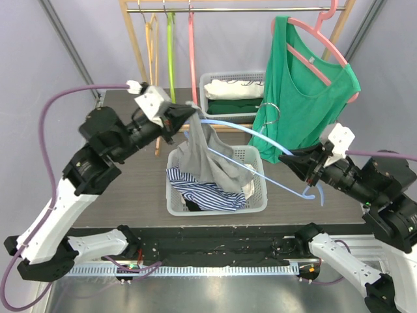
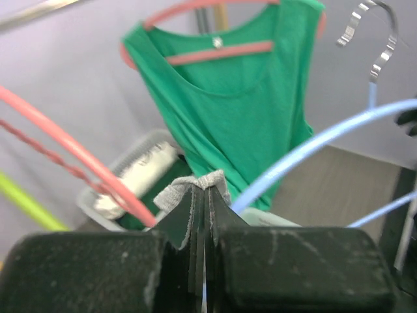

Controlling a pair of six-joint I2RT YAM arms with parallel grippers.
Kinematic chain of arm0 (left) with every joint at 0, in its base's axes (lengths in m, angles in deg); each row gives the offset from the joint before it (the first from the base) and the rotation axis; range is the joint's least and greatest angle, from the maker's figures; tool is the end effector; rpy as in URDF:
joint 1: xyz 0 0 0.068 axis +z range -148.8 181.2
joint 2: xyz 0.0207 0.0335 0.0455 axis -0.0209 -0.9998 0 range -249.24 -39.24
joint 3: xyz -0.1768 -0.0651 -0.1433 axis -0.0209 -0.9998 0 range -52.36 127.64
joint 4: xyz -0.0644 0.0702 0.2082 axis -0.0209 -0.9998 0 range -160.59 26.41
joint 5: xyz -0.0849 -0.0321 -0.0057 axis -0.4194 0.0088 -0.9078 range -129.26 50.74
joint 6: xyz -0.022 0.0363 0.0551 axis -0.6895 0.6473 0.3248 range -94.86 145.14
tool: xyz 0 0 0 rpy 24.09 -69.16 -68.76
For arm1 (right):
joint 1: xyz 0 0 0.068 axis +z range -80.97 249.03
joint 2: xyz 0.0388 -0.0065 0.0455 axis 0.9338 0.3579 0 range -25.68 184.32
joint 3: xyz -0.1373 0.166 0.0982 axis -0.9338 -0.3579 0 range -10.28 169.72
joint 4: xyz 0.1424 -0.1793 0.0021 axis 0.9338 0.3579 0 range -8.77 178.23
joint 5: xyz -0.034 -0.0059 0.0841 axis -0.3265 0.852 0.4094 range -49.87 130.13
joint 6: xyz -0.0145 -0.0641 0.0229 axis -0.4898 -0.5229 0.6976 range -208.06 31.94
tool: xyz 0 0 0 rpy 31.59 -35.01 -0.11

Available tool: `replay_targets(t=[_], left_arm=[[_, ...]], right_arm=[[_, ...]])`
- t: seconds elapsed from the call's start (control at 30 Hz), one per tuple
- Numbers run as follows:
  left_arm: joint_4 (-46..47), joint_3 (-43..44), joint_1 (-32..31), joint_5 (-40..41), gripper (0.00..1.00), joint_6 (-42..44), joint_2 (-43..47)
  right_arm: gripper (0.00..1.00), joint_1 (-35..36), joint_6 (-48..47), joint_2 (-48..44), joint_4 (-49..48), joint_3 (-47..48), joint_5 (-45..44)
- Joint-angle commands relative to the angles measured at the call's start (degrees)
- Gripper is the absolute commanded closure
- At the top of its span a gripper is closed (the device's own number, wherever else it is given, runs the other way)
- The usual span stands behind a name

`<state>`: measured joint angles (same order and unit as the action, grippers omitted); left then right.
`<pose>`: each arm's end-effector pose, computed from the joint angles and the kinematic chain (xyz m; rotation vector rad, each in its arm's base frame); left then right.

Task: Remove the tank top from the hanger
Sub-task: Remove the tank top from the hanger, then place the tank top in the bin.

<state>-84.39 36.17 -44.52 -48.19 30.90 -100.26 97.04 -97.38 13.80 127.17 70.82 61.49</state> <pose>0.1319 -0.1476 0.4771 0.7628 1.2815 -0.6799 0.0685 0.0598 0.4324 -0.7993 1.4667 0.5539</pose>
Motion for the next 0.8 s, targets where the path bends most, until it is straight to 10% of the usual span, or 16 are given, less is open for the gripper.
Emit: replay_targets(t=[0.0, 0.43, 0.5, 0.63, 0.67, 0.77], left_arm=[[3.22, 4.63, 1.59, 5.67, 1.0, 4.61, 1.78], [-3.28, -3.97, 2.12, -8.63, 0.96, -0.83, 2.83], [-4.25, -5.38, 1.86, -13.19, 0.61, -0.93, 2.66], [-5.13, -5.92, 0.37, -13.93, 0.34, 2.58, 2.48], [-5.3, -5.65, 0.19, -13.49, 0.09, 4.59, 2.39], [-6.71, -3.72, -0.52, -9.82, 0.0, 6.89, 1.08]], right_arm=[[0.99, 0.12, 0.62, -3.01, 1.68, 2.83, -3.17], [0.99, 0.12, -0.61, -5.65, 12.25, 12.24, -23.99], [0.99, 0.12, -1.13, -4.08, 11.29, 12.06, -25.92], [0.99, 0.38, -3.33, -0.13, 9.27, 12.59, -29.52], [0.99, 0.38, -3.68, 0.85, 7.7, 13.11, -30.41], [0.99, 0.38, -5.52, 5.94, 3.75, 14.34, -33.22]])
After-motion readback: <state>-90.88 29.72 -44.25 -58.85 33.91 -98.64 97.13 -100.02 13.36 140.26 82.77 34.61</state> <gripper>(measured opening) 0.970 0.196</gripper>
